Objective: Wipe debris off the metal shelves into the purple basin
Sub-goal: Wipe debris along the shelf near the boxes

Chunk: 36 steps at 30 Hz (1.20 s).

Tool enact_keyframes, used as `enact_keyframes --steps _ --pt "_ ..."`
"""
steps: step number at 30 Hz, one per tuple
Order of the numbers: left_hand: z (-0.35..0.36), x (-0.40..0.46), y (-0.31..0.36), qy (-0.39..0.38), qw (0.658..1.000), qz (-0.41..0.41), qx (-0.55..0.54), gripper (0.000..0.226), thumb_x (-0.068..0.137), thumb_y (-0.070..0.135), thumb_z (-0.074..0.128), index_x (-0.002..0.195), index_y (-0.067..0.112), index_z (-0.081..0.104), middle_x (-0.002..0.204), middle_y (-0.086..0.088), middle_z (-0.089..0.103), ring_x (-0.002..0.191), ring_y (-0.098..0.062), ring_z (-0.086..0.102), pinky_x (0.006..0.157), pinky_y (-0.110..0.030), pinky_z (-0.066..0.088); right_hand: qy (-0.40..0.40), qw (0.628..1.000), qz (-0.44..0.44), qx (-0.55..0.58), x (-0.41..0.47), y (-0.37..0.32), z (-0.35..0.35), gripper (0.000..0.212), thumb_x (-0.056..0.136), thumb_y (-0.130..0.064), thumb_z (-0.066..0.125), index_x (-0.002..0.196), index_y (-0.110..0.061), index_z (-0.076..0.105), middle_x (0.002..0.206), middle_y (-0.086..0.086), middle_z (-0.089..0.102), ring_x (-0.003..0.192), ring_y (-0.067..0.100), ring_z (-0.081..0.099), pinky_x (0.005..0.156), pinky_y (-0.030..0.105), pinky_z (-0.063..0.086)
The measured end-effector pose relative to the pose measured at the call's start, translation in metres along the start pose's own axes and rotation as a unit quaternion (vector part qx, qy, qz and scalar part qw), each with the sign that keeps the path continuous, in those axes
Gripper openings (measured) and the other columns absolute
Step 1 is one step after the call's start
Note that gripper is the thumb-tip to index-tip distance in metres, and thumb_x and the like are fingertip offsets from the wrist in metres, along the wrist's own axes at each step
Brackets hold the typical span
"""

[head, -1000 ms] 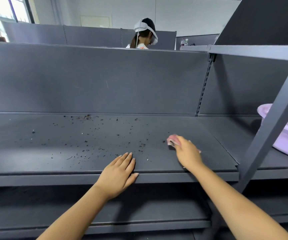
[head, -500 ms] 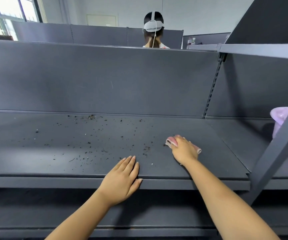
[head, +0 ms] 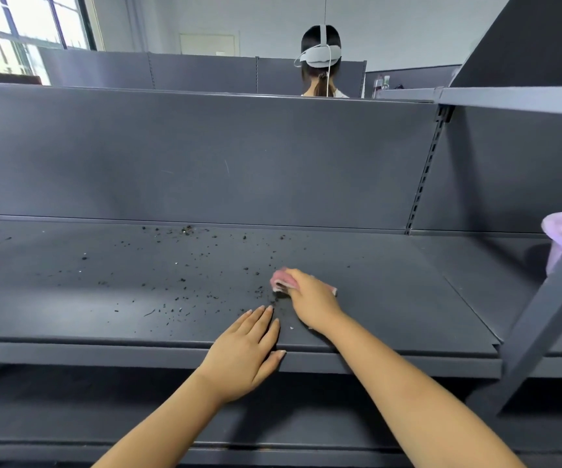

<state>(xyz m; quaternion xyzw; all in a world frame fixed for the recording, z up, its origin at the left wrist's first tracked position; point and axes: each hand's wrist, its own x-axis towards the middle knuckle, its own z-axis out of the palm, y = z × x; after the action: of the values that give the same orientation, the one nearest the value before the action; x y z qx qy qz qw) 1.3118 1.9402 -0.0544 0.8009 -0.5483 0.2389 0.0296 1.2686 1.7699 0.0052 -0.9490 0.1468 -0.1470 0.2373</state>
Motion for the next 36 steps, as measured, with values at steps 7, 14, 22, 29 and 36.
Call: enact_keyframes --steps 7,14,22,29,36 --pt "-0.007 -0.004 -0.017 -0.018 0.999 -0.039 -0.007 0.074 0.102 0.048 0.010 0.113 0.009 0.071 0.122 -0.012 0.065 0.114 -0.026 0.062 0.102 -0.034 0.043 0.092 0.976 0.160 -0.113 -0.005 0.093 -0.049 0.040 0.094 -0.008 0.040 0.133 -0.014 0.046 0.131 0.013 0.054 0.118 0.033 0.050 0.094 0.035 0.037" --pt "-0.004 -0.004 -0.014 -0.005 0.999 -0.051 -0.019 0.074 0.102 0.047 0.010 0.112 0.008 0.071 0.121 -0.011 0.066 0.114 -0.024 0.062 0.095 -0.033 0.047 0.074 0.979 0.159 -0.107 0.020 0.089 -0.037 0.028 0.093 -0.012 0.043 0.120 -0.012 0.052 0.122 0.012 0.058 0.110 0.031 0.053 0.086 0.032 0.037" --pt "-0.005 -0.004 -0.013 -0.006 0.999 -0.051 -0.017 0.074 0.102 0.047 0.010 0.112 0.005 0.070 0.120 -0.015 0.066 0.112 -0.028 0.063 0.091 -0.040 0.050 -0.018 0.998 -0.031 -0.043 0.039 -0.009 0.030 0.037 0.096 -0.016 0.042 0.132 -0.020 0.049 0.135 0.002 0.052 0.121 0.025 0.050 0.097 0.034 0.041" --pt "-0.004 -0.004 -0.013 0.004 0.999 -0.048 -0.014 0.074 0.102 0.047 0.010 0.113 0.004 0.069 0.120 -0.015 0.065 0.112 -0.028 0.063 0.093 -0.040 0.048 -0.065 0.996 -0.056 0.029 0.032 -0.010 0.018 0.044 0.100 -0.016 0.040 0.143 -0.024 0.039 0.145 0.002 0.045 0.132 0.024 0.040 0.108 0.035 0.032" --pt "-0.002 -0.004 -0.013 0.009 0.999 -0.052 -0.008 0.074 0.102 0.047 0.011 0.115 0.003 0.068 0.123 -0.017 0.063 0.114 -0.029 0.061 0.095 -0.042 0.046 0.090 0.989 0.067 -0.099 0.043 0.096 -0.049 0.046 0.094 -0.005 0.039 0.140 -0.015 0.042 0.141 0.015 0.047 0.128 0.034 0.043 0.098 0.036 0.035"
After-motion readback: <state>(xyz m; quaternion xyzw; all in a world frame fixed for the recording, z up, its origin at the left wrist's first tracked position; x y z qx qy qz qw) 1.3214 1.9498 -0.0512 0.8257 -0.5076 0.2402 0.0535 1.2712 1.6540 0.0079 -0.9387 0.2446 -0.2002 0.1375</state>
